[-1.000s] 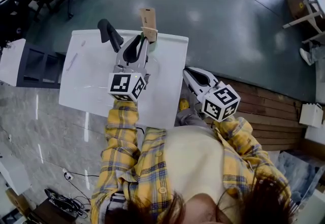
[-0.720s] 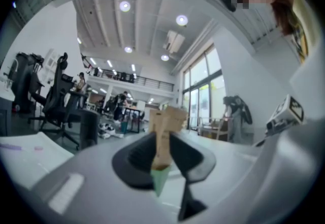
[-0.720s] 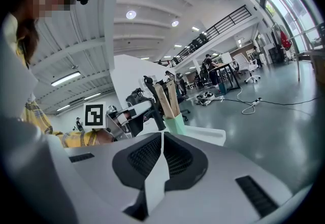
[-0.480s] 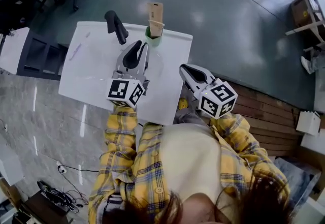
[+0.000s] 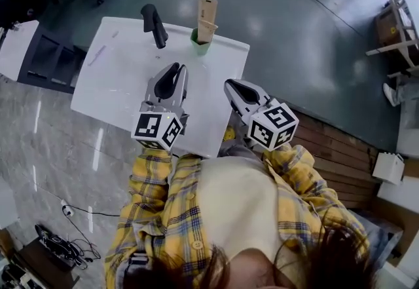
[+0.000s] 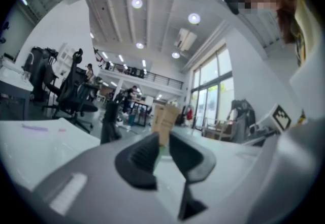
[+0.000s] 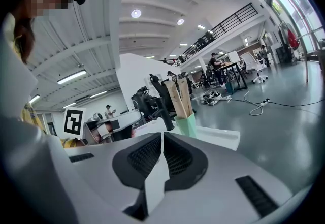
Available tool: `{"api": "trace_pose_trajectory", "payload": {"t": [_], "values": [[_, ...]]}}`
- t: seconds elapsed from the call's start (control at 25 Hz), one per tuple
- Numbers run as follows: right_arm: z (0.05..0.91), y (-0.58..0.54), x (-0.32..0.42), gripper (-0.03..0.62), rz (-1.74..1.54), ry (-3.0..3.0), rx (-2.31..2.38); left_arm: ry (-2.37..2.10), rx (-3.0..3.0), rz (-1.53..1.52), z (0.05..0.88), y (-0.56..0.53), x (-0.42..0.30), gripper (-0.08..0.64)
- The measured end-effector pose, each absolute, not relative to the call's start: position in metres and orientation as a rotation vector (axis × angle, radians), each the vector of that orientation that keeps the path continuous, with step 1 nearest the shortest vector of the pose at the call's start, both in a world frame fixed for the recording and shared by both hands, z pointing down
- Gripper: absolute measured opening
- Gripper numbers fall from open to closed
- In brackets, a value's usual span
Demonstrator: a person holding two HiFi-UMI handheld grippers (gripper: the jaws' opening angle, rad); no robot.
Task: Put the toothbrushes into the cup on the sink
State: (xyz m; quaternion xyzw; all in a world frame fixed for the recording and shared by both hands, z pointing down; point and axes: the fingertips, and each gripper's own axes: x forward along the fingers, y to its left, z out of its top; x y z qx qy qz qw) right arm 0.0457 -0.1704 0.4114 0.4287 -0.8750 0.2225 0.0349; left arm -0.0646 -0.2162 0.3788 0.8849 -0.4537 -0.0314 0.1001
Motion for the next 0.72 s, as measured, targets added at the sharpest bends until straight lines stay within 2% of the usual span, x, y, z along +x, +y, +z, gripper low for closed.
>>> {"api": "trace_pose_trajectory", "payload": {"t": [0.72], "values": [[0.413,-0.170,0.030,0.018,0.660,-2.675,1.283,-1.343,2.387,0.116,0.422,-0.182,-0.075,0.008]]}}
